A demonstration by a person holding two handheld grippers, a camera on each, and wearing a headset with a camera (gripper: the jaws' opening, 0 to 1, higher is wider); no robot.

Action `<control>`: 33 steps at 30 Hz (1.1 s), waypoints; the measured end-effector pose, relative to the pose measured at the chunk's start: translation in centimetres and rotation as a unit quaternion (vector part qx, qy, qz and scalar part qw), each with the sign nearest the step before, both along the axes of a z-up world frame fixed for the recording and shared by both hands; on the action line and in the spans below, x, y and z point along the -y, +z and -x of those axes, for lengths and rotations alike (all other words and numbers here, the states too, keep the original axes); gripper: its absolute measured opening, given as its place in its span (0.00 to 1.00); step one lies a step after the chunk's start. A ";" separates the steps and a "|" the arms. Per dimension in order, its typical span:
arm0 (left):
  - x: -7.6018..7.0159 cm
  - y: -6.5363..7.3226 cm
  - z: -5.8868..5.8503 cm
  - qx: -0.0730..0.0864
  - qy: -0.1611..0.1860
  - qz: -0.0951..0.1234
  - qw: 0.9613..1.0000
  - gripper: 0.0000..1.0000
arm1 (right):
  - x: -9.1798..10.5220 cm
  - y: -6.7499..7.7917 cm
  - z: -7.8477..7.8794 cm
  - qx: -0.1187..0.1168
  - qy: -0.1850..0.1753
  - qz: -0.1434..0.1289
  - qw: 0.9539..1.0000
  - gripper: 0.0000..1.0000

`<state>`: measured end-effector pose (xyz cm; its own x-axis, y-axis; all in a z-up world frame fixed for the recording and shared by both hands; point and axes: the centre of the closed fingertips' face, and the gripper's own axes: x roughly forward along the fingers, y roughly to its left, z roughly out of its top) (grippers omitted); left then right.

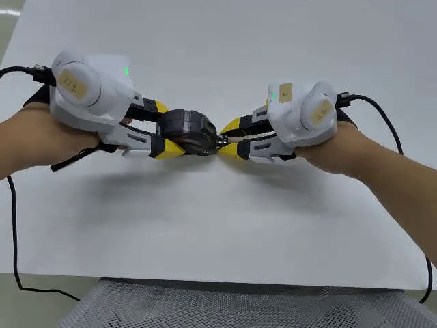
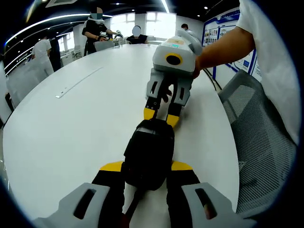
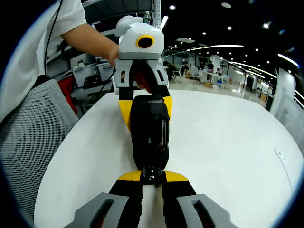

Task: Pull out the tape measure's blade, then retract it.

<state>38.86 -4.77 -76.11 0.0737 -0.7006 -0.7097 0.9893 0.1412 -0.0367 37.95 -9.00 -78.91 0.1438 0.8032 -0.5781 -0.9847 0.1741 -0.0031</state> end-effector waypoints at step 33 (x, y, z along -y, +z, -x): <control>0.2 -0.2 0.0 0.004 -0.027 -0.017 0.999 0.26 | 1.6 0.2 0.2 0.002 -0.016 0.002 1.000 0.10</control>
